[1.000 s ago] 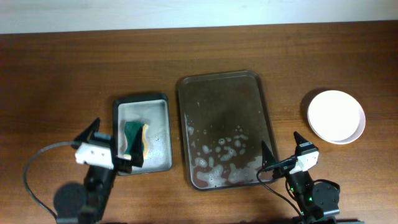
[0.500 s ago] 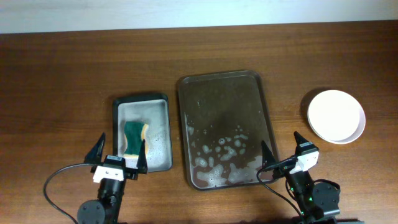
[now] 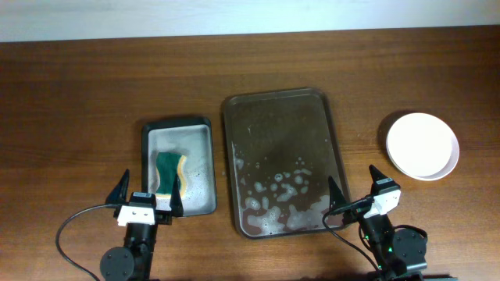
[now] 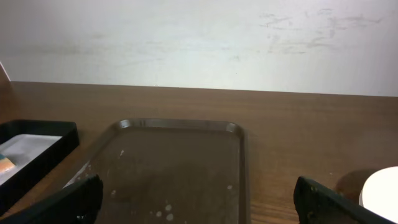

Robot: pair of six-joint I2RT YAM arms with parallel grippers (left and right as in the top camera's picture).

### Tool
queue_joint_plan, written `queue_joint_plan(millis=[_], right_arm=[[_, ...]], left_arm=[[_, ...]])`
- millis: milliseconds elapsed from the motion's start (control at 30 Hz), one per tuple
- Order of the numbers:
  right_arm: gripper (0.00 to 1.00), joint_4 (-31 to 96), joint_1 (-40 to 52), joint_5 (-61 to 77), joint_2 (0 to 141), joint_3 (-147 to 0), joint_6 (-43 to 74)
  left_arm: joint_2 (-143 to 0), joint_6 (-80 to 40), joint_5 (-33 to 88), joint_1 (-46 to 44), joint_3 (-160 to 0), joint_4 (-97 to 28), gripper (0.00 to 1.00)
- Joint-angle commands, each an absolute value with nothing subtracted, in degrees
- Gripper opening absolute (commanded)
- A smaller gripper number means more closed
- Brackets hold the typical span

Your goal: Clean dirty plates on tray and stack at the side

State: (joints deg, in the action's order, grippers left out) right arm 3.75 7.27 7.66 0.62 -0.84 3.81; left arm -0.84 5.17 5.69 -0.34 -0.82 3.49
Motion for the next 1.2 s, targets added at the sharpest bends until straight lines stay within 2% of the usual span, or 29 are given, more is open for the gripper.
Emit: queue_joint_plan(millis=[0, 133, 1167], right_arm=[[0.99, 3.62, 7.05, 8.40, 0.21, -0.32, 3.40], [0.99, 3.62, 7.05, 8.40, 0.21, -0.32, 3.40], [0.99, 3.62, 7.05, 8.40, 0.21, -0.32, 3.40]], left_arm=[[-0.27, 6.11, 5.08, -0.05, -0.49, 2.92, 0.99], [-0.32, 6.11, 4.91, -0.05, -0.51, -4.40, 0.99], [-0.67, 6.11, 4.86, -0.05, -0.54, -4.27, 0.99]])
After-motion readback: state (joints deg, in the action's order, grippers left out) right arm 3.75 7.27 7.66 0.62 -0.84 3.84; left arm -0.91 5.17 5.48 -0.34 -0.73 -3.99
